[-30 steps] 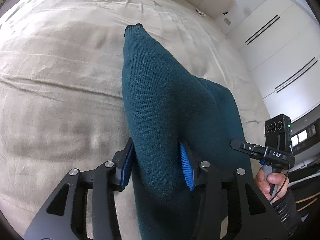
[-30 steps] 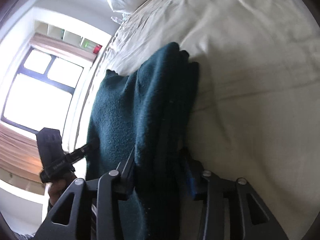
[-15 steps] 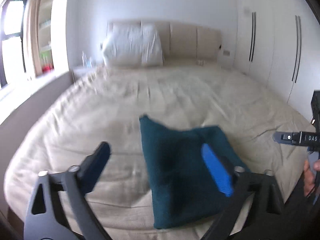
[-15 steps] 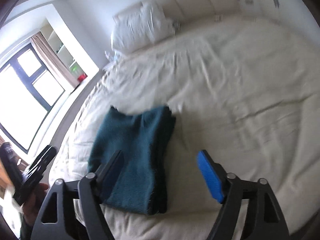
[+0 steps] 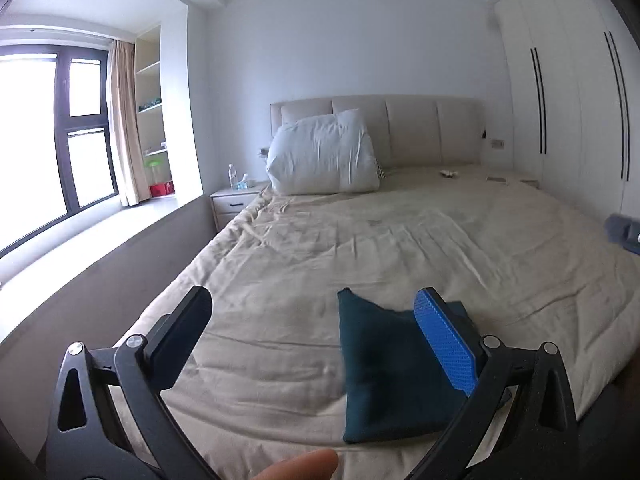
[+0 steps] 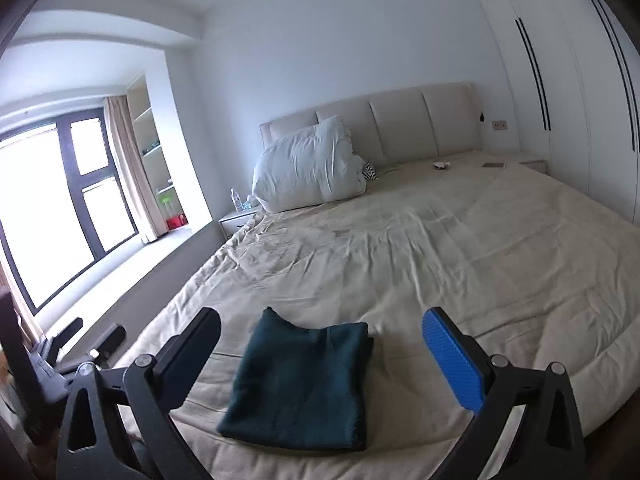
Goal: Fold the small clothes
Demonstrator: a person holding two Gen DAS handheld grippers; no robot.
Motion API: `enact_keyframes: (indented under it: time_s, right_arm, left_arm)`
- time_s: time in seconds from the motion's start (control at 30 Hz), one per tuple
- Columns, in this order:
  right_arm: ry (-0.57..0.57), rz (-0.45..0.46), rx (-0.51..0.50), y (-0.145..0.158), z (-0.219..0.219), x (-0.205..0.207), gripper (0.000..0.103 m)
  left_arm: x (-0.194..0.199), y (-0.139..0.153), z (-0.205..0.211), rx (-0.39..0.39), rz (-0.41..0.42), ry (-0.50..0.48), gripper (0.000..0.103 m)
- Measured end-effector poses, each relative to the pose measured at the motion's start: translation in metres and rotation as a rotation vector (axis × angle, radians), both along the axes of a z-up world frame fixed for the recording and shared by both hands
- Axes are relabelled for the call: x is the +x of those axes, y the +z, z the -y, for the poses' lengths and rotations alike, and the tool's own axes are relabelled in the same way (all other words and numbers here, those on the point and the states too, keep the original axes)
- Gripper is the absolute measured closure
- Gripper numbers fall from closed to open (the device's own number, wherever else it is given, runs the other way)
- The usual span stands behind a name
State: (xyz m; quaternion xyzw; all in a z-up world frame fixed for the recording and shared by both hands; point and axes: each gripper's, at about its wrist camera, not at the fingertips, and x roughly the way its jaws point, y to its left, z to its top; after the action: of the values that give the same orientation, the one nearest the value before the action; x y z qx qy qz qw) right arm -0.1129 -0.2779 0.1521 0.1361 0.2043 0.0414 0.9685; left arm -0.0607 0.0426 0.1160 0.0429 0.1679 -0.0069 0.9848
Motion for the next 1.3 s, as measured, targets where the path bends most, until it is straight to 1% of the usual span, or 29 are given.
enact_keyframes:
  time_s: [0.07, 0.17, 0.2, 0.33, 0.37, 0.43, 0.5, 0.6, 0.7, 0.83, 1.1, 1.3]
  right_arm:
    - [-0.008, -0.015, 0.011, 0.003, 0.0, 0.0, 0.0]
    - [-0.023, -0.047, -0.043, 0.001, -0.009, -0.004, 0.0]
    - [-0.027, -0.065, -0.06, -0.003, -0.012, -0.003, 0.0]
    - [-0.017, -0.161, -0.076, -0.031, -0.021, 0.003, 0.0]
    - [-0.017, -0.185, -0.077, -0.039, -0.023, 0.004, 0.0]
    - [-0.023, -0.235, -0.08, -0.056, -0.024, 0.007, 0.0]
    - [-0.034, -0.28, -0.086, -0.071, -0.025, 0.01, 0.0]
    - [-0.028, -0.33, -0.099, -0.084, -0.027, 0.016, 0.0]
    - [-0.013, -0.363, -0.112, -0.095, -0.031, 0.019, 0.0]
    - [-0.001, -0.401, -0.137, -0.106, -0.039, 0.022, 0.0]
    - [-0.002, -0.438, -0.142, -0.113, -0.038, 0.026, 0.0]
    - [0.009, -0.44, -0.147, -0.113, -0.043, 0.026, 0.0]
  left_arm:
    - [0.0, -0.002, -0.002, -0.018, -0.029, 0.001, 0.0]
    - [0.006, -0.013, -0.005, -0.061, -0.105, 0.013, 0.0]
    - [0.009, -0.019, -0.004, -0.069, -0.15, 0.026, 0.0]
    - [0.025, -0.048, -0.003, -0.081, -0.286, 0.03, 0.0]
    - [0.033, -0.059, -0.003, -0.086, -0.313, 0.025, 0.0]
    - [0.044, -0.073, -0.003, -0.094, -0.35, 0.022, 0.0]
    - [0.052, -0.086, -0.001, -0.079, -0.393, 0.029, 0.0]
    - [0.061, -0.102, 0.0, -0.087, -0.441, 0.025, 0.0]
    - [0.065, -0.111, 0.003, -0.083, -0.465, 0.022, 0.0]
    - [0.07, -0.118, 0.005, -0.077, -0.476, 0.01, 0.0]
    - [0.077, -0.127, 0.003, -0.076, -0.502, 0.014, 0.0]
    - [0.079, -0.131, 0.004, -0.073, -0.508, 0.012, 0.0]
